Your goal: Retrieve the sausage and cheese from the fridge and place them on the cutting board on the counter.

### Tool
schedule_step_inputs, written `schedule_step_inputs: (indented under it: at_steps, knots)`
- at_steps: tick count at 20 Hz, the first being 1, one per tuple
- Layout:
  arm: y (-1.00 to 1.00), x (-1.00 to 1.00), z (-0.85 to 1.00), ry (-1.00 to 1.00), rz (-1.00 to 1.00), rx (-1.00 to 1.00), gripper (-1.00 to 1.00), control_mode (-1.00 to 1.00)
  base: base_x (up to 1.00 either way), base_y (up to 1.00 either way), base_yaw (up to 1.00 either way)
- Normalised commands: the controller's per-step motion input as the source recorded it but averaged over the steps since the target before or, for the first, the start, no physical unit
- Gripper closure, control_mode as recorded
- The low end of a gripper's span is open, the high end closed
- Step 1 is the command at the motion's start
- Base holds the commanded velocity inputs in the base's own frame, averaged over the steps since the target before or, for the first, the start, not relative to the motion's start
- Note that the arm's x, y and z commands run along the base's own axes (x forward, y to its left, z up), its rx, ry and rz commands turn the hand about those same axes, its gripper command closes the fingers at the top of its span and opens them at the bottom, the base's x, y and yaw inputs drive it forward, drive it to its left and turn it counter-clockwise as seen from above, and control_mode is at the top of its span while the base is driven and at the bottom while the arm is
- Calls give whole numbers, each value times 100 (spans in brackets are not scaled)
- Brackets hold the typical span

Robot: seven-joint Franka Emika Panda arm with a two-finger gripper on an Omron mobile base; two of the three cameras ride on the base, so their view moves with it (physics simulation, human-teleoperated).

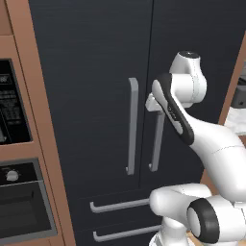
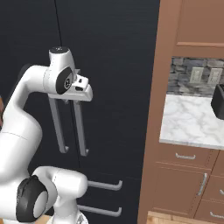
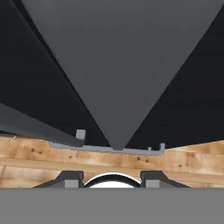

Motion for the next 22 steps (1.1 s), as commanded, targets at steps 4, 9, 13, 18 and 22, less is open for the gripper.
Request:
schedule_step_inputs:
  at_steps: [4,9,13,18,22]
  knots:
    - [0,0,0,0,0,0,-100,100,-11,5,0]
    - [0,0,0,0,0,0,-100,100,-44,24,0]
    - [0,0,0,0,0,0,-100,100,-61,3,0]
    - [0,0,0,0,0,0,-100,100,-61,0,1]
    - [0,0,0,0,0,0,-100,100,-25,0,2]
